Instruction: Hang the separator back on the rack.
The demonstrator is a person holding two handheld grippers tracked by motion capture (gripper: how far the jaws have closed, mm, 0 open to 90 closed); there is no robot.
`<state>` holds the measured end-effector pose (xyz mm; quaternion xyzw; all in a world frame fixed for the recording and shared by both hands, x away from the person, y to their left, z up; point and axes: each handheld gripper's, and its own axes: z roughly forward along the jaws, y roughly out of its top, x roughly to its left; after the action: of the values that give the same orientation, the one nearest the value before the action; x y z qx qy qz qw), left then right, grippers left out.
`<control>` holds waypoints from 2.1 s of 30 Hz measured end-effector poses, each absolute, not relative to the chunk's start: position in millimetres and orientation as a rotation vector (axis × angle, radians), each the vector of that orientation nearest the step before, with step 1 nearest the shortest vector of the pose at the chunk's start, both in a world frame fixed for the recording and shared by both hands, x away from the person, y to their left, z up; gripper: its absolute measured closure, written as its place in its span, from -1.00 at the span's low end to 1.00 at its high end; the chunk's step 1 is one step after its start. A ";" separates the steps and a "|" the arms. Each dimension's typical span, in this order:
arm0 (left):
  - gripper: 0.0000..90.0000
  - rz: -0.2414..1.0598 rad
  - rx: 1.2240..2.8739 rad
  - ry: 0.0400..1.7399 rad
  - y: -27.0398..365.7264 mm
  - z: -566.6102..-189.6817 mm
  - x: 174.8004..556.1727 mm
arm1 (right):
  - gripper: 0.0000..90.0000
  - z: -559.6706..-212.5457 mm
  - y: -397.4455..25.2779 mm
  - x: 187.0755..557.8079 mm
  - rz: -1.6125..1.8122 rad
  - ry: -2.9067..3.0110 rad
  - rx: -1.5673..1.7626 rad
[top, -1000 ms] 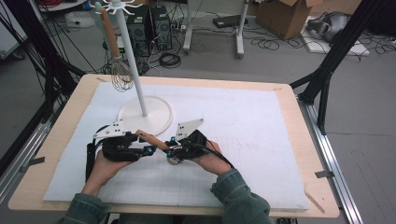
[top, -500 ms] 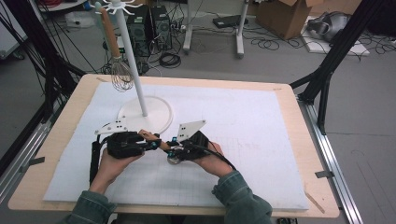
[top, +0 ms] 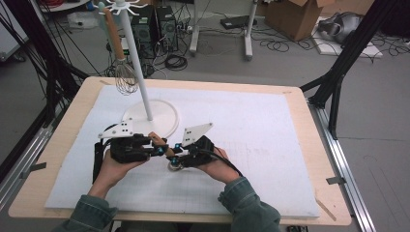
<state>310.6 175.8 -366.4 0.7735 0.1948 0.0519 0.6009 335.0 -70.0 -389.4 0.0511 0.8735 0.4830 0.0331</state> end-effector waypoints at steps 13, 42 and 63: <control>0.59 0.171 1.737 0.462 177.1 -361.2 309.0 | 0.58 -385.2 -68.1 331.1 1.562 2.614 0.261; 0.61 0.198 1.769 0.421 193.1 -338.5 305.6 | -0.17 -372.7 -83.4 325.0 1.726 2.592 0.354; 0.61 0.187 1.784 0.389 202.3 -313.0 313.4 | -0.32 -361.9 -141.0 314.4 1.737 2.485 0.456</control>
<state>313.4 202.3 -313.0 0.7718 0.1685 0.0807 0.6078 314.4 -141.0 -361.9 0.1486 0.8099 0.5661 0.0379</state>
